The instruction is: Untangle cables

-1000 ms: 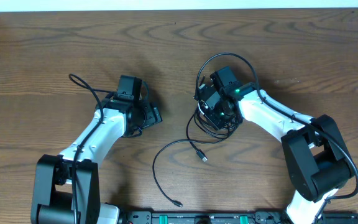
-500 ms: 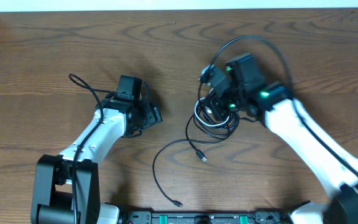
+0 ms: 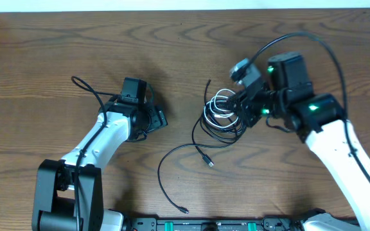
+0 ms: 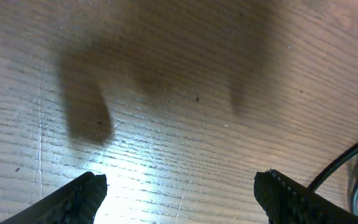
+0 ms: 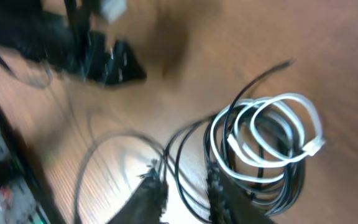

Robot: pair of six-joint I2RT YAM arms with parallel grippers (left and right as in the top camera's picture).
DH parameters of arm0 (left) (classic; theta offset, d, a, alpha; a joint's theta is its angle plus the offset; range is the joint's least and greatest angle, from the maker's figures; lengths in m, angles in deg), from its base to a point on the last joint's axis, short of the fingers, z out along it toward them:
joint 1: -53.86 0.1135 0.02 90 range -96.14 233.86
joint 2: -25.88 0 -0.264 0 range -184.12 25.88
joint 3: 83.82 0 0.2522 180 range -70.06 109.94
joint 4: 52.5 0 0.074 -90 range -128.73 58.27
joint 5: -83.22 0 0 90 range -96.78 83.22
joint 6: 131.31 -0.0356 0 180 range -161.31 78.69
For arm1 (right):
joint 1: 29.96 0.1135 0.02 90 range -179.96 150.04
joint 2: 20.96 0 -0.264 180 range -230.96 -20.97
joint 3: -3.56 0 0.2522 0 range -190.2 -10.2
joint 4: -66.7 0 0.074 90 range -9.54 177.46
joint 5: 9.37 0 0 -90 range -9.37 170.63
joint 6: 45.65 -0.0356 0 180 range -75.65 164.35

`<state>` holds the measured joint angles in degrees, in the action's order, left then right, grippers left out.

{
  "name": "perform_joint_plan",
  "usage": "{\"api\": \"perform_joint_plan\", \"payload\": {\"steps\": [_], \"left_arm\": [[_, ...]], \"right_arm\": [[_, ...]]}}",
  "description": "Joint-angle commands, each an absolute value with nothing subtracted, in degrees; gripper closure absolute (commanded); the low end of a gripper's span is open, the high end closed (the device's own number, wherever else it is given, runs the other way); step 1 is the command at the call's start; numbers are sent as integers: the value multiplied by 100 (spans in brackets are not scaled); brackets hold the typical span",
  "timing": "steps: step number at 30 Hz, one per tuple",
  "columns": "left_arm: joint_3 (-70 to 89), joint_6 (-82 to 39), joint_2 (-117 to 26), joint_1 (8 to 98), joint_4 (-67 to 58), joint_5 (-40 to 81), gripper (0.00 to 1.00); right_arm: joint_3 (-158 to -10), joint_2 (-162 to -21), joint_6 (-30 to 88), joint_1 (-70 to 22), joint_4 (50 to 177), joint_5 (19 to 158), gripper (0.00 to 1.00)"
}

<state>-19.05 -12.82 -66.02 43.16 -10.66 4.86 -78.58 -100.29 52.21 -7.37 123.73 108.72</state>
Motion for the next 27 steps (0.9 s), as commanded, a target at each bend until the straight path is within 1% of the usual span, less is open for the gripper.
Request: {"api": "perform_joint_plan", "payload": {"steps": [1,7,12,21,27], "left_arm": [[-1923,-1291,-6633,4334,-1064,411,18],[-1923,-1291,-6633,4334,-1051,409,17],[-1923,-1291,-6633,4334,-1046,409,18],[-1923,-1291,-6633,4334,-1051,409,18],[-1923,-1291,-6633,4334,-1048,409,18]], "right_arm": [[-7497,-10683,5702,-359,12347,10156,73],[-7416,-11780,5658,-134,11866,10003,75],[-7416,-12331,5402,-114,11416,10005,77],[-7416,-12770,5404,-101,11138,10000,79],[-7416,-12803,5404,-97,10898,9808,79]]}}
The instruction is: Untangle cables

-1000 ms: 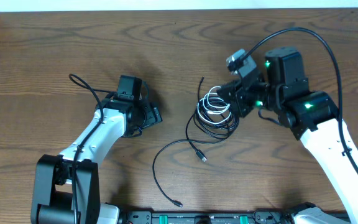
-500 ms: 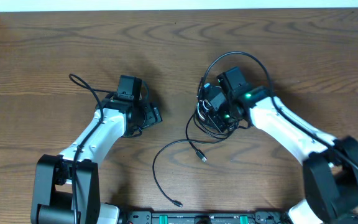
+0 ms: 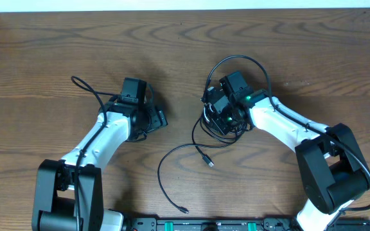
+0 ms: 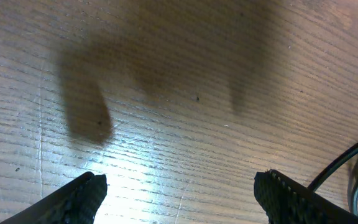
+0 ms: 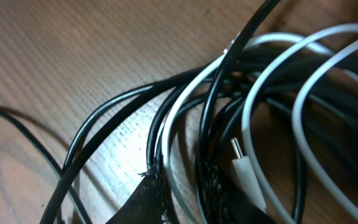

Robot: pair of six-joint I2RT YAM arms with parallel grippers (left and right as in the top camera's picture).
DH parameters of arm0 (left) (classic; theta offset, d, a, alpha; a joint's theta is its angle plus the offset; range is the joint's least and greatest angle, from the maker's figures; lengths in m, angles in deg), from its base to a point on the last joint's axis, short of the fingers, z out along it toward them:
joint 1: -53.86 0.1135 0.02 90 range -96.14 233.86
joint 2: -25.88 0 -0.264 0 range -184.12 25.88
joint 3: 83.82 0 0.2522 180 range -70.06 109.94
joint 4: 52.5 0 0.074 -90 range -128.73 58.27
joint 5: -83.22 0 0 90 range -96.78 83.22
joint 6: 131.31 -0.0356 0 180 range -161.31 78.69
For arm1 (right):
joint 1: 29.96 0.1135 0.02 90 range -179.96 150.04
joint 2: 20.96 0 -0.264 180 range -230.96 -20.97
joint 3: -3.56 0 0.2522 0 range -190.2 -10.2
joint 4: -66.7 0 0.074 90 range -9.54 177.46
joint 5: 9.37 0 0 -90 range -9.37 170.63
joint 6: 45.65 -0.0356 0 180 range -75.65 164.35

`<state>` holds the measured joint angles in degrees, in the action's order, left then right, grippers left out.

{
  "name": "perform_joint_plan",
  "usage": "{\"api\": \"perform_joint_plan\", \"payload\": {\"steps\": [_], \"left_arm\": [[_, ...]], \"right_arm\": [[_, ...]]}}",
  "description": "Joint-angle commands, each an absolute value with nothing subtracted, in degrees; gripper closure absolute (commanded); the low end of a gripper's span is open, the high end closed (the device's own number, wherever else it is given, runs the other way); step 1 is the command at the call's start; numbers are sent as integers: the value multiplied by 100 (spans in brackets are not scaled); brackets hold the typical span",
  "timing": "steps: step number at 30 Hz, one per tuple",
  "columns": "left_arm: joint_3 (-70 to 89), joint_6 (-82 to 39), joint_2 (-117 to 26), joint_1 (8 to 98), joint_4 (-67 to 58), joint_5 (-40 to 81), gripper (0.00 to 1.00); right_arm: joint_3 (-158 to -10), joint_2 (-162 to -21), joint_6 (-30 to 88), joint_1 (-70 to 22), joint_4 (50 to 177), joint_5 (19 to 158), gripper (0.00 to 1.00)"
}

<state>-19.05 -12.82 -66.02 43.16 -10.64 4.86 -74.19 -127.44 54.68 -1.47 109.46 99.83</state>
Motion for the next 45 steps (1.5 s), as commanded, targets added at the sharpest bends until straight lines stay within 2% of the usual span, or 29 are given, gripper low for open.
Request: {"api": "perform_joint_plan", "payload": {"steps": [1,6,13,16,21,29,35,38,41,43,45], "left_arm": [[-1923,-1293,-6633,4334,-1048,409,18],[-1923,-1293,-6633,4334,-1048,409,18],[-1923,-1293,-6633,4334,-1046,409,18],[-1923,-1293,-6633,4334,-1048,409,18],[-1923,-1293,-6633,4334,-1046,409,18],[-1923,-1293,-6633,4334,-1044,409,17],[-1923,-1293,-6633,4334,-1044,409,18],[-1923,-1293,-6633,4334,-1046,409,17],[-1923,-1293,-6633,4334,-1046,409,18],[-1923,-1295,-6633,4334,-1046,407,18],[-1923,-1295,-6633,4334,-1048,409,18]], "right_arm": [[-7414,-12803,5406,-97,10898,9804,78],[-7414,-12851,5404,-86,10954,9815,84],[-7336,-12893,5406,105,11035,9812,85],[-7307,-12893,5406,201,11020,9806,99],[-7355,-12860,5057,155,10987,9941,99],[-7622,-12512,4657,-381,10996,12835,99],[-7620,-12484,3573,-1034,10941,13594,99],[-7620,-12484,3214,-1255,10850,14595,99],[-7620,-12484,2744,-1283,10714,14993,99],[-7620,-12484,2329,-1272,10495,15301,99],[-7620,-12484,1874,-1272,9667,15917,99]]}}
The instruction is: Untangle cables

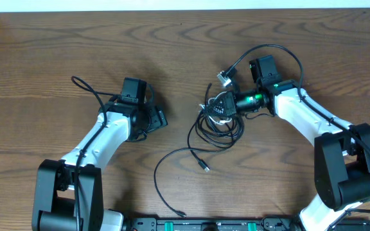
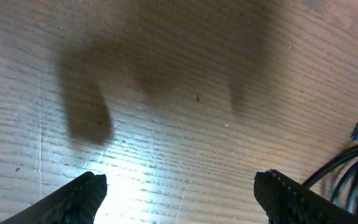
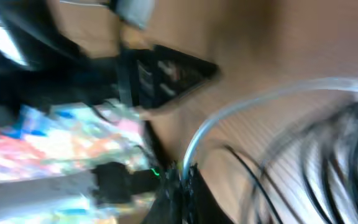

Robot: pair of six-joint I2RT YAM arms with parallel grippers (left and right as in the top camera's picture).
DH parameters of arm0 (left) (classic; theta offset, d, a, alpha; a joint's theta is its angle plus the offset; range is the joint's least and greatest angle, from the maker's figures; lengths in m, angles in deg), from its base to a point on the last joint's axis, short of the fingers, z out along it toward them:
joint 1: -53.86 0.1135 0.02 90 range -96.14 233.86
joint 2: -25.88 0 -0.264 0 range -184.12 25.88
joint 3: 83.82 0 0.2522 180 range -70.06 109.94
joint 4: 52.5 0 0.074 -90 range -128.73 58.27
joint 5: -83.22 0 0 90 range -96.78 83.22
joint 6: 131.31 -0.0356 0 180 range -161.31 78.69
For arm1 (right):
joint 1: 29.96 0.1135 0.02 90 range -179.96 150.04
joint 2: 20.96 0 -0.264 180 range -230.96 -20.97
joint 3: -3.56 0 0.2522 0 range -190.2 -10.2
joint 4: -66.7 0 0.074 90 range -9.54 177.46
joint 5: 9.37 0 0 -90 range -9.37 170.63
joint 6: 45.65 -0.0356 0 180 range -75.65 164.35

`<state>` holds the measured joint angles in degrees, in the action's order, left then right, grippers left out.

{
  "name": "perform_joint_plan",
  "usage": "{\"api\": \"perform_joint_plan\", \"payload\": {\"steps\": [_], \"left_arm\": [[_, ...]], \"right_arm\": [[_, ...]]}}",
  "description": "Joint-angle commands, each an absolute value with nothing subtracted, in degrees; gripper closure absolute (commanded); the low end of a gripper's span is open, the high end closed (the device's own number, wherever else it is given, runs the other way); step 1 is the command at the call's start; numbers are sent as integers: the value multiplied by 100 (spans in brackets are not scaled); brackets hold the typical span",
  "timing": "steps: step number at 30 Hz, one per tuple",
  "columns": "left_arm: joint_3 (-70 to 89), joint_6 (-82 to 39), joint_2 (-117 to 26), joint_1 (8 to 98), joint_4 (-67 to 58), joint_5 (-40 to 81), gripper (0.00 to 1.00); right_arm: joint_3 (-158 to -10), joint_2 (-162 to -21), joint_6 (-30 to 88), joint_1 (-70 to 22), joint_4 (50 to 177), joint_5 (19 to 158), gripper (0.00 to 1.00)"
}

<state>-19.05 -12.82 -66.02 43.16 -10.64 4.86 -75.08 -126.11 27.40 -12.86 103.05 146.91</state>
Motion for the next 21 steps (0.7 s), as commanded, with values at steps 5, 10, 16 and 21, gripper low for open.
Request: {"api": "perform_joint_plan", "payload": {"steps": [5,10,16,21], "left_arm": [[-1923,-1295,-6633,4334,-1048,409,17],[-1923,-1295,-6633,4334,-1048,409,18],[-1923,-1295,-6633,4334,-1048,409,18],[-1923,-1295,-6633,4334,-1048,409,18]], "right_arm": [[-7628,-12484,358,-1327,7326,15403,99],[-7932,-12484,-1524,-1373,4365,15478,98],[-8870,-12482,-1677,-1720,3823,15762,98],[-9379,-12482,-1210,-2330,4054,15406,99]]}}
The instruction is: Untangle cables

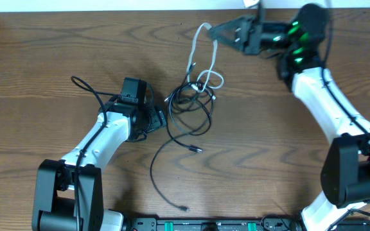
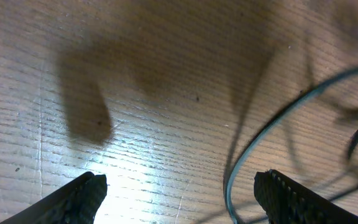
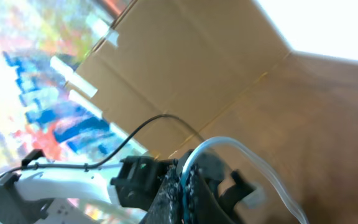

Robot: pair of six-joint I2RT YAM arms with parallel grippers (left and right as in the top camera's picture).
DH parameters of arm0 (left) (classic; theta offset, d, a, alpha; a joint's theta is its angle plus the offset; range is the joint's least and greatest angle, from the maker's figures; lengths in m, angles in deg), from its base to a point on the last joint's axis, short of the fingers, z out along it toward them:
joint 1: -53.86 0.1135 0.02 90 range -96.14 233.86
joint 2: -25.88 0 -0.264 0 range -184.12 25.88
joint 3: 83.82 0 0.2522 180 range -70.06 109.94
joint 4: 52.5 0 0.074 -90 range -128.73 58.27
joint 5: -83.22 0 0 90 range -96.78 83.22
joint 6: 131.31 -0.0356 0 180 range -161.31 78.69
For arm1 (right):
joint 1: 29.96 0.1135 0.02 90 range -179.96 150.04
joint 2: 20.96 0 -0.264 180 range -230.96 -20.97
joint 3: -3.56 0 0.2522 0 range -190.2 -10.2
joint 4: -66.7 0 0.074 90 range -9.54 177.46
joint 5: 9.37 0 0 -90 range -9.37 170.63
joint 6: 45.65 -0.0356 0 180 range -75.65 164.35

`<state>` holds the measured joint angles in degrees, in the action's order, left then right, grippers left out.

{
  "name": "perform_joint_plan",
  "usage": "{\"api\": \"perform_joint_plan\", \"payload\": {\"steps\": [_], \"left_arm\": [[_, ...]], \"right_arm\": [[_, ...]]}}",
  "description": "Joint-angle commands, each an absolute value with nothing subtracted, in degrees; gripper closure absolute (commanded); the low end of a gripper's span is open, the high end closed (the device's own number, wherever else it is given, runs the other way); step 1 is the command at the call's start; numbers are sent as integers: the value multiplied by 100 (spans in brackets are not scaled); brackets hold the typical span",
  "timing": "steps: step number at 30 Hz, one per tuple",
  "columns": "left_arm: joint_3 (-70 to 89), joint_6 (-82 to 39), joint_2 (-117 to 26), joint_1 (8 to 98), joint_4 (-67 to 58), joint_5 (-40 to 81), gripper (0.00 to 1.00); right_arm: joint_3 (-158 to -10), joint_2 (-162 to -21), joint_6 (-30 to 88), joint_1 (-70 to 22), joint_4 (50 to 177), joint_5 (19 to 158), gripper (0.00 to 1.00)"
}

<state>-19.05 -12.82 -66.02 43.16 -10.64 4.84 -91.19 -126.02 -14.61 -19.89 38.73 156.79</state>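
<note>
My right gripper (image 1: 216,31) is raised over the table's far side, pointing left, shut on the white cable (image 1: 201,51). That cable hangs down from it into the tangle of black cable (image 1: 186,109), with white loops still caught in it. The right wrist view shows the right gripper (image 3: 183,183) pinching the white cable (image 3: 253,158). My left gripper (image 1: 156,119) rests low just left of the tangle. The left gripper (image 2: 179,190) is open, and a blurred dark cable loop (image 2: 253,143) arcs across near its right finger.
A loose black cable tail runs from the tangle past a plug (image 1: 194,149) to an end (image 1: 184,208) near the front edge. The left arm's own lead (image 1: 85,86) loops behind it. A rig bar (image 1: 198,224) lines the front.
My right gripper, shut on the white cable at the tangle, now stands high at the far side. The white cable is drawn up and the tangle has shifted left toward the left gripper.
My right gripper first hovered over the coil of white and black cable, then was down among its strands. Then it was shut on the white cable, and now holds it lifted with the tangle moved left. The left arm has stayed put, open.
</note>
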Motion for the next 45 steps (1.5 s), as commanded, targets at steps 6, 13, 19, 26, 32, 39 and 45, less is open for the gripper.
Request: {"api": "perform_joint_plan", "payload": {"steps": [6,13,19,26,32,39,45], "left_arm": [[-1923,-1295,-6633,4334,-1048,409,18],[-1923,-1295,-6633,4334,-1048,409,18],[-1923,-1295,-6633,4334,-1048,409,17],[-1923,-1295,-6633,4334,-1048,409,18],[-1923,-1295,-6633,4334,-1048,407,18],[-1923,-1295,-6633,4334,-1048,409,17],[-1923,-1295,-6633,4334,-1048,407,18]], "right_arm": [[-9388,-12482,1411,-2435,6166,12990,98],[-9729,-11944,2668,-2569,7599,11509,99],[-10586,-10849,3332,-2916,8292,11631,99],[-11834,-10196,4572,-2914,10161,10785,99],[-11814,-10405,4508,-2912,11984,10623,71],[-11423,-11468,3815,-2802,12948,10630,48],[-11351,-12536,3138,-2547,13105,10706,49]]}}
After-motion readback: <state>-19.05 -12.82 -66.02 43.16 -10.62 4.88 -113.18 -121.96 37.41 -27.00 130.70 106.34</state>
